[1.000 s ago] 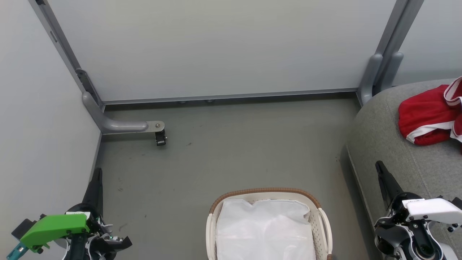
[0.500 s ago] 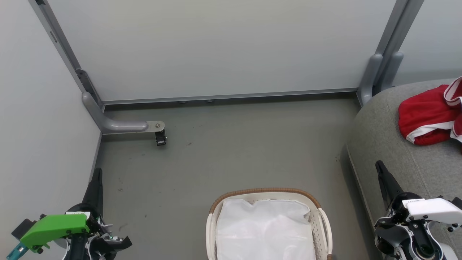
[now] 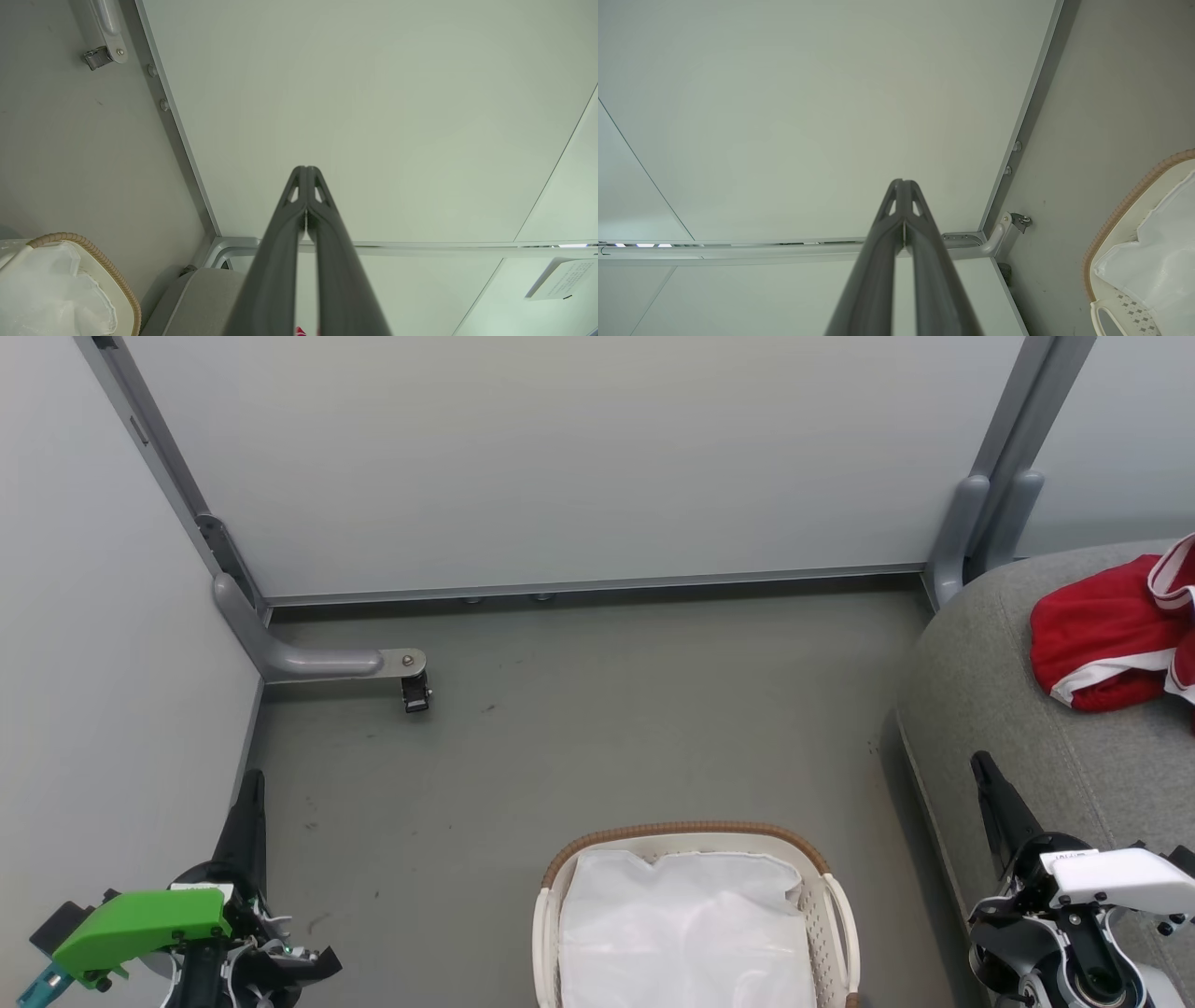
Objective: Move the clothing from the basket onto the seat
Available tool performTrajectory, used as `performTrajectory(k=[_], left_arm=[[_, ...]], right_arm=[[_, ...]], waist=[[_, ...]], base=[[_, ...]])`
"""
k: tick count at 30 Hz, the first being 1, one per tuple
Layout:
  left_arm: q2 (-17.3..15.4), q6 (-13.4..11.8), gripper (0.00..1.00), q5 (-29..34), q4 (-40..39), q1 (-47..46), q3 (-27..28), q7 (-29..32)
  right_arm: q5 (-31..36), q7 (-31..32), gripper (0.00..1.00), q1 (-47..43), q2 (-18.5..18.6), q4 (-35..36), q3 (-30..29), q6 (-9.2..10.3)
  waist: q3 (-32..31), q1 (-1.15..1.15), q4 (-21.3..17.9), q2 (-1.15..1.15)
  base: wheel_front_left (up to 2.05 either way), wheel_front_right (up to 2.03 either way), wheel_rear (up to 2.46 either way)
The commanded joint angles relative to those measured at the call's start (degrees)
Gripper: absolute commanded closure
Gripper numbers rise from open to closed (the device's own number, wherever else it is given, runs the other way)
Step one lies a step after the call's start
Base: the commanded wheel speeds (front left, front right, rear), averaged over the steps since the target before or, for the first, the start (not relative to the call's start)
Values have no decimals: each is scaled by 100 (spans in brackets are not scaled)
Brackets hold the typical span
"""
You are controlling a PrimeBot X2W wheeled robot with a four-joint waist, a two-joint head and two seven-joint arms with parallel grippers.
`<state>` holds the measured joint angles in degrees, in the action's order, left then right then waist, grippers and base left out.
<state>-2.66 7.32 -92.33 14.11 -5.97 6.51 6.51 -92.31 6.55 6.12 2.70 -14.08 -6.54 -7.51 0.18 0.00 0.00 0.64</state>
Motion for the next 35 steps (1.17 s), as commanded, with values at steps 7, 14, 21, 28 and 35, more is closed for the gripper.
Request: performTrajectory(k=[7, 14, 21, 28, 35], left_arm=[[-40, 31, 100, -17, -13, -58, 12, 25], [-40, 31, 100, -17, -13, -58, 11, 24], [-40, 31, 100, -17, -13, -58, 11, 24], [-40, 31, 100, -18, -14, -58, 12, 24], [-40, 31, 100, -18, -14, -58, 12, 24]], right_arm=[[-20, 16, 100, 14, 34, 21, -12, 4], [-20, 16, 100, 14, 34, 21, -12, 4], [-20, 16, 100, 14, 34, 21, -12, 4], [-20, 16, 100, 14, 34, 21, -12, 4], [-20, 15, 100, 14, 34, 21, -12, 4]], waist=[[0, 0, 0, -64], [0, 0, 0, -64], [0, 0, 0, -64], [0, 0, 0, -64], [0, 0, 0, -64]], base=[[0, 0, 0], [0, 0, 0], [0, 0, 0], [0, 0, 0], [0, 0, 0]])
